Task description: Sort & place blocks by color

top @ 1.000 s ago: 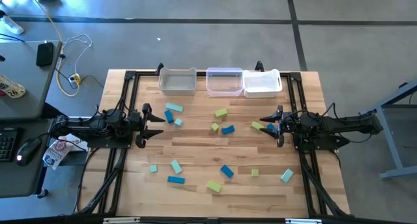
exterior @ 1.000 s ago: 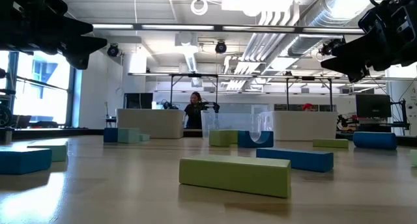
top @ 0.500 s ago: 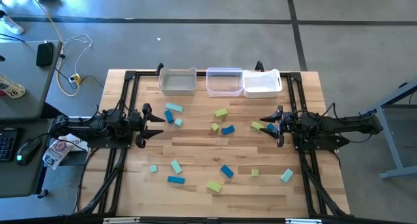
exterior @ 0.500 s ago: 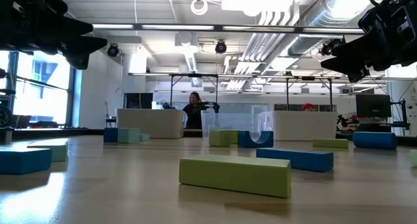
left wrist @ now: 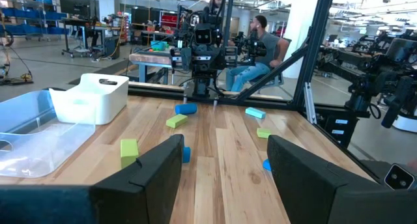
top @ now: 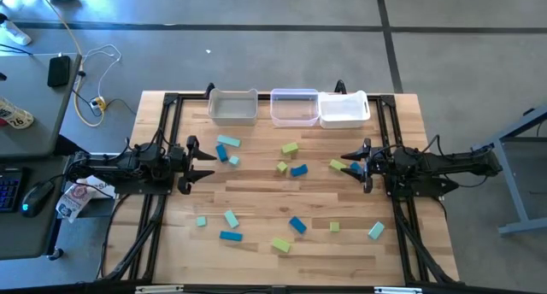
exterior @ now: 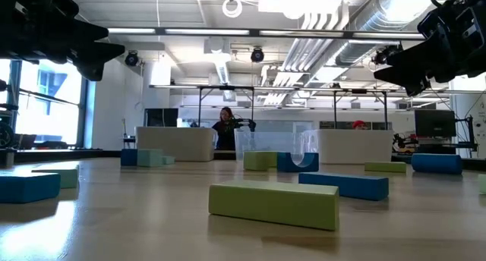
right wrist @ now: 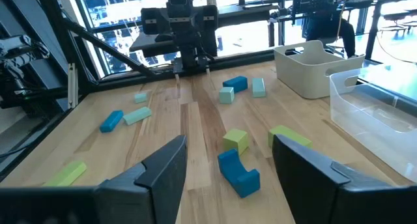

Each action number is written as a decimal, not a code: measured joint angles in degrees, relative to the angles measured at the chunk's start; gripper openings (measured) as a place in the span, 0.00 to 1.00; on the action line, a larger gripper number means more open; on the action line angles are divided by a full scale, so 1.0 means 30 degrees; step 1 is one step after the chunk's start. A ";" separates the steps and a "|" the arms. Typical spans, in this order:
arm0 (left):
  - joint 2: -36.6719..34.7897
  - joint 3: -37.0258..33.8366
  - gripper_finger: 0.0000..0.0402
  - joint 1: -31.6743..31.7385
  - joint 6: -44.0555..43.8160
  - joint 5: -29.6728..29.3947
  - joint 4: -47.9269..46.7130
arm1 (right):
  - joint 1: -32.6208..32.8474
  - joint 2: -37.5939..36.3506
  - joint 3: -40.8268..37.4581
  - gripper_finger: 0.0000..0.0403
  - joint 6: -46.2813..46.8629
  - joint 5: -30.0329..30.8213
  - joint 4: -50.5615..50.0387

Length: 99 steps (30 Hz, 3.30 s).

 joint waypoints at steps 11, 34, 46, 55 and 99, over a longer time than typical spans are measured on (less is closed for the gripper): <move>0.0000 -0.0007 0.53 0.0007 0.0000 -0.0430 0.0293 | -0.0004 -0.0001 0.0000 0.53 0.0000 -0.0003 0.0000; 0.0007 -0.0007 0.53 0.0014 0.0050 -0.1194 0.1238 | 0.0000 0.0004 0.0000 0.53 0.0001 0.0000 0.0000; 0.0392 0.1535 0.53 0.0188 0.5556 -0.2507 0.3382 | -0.0003 0.0002 -0.0003 0.53 0.0007 -0.0006 0.0003; 0.4927 0.5528 0.53 0.1589 0.8381 -0.2499 0.0302 | -0.0004 0.0001 -0.0004 0.53 0.0004 0.0000 0.0001; 2.6760 1.7071 0.53 0.5533 1.1664 0.0000 -1.3915 | -0.0001 0.0004 -0.0007 0.53 0.0007 0.0000 0.0000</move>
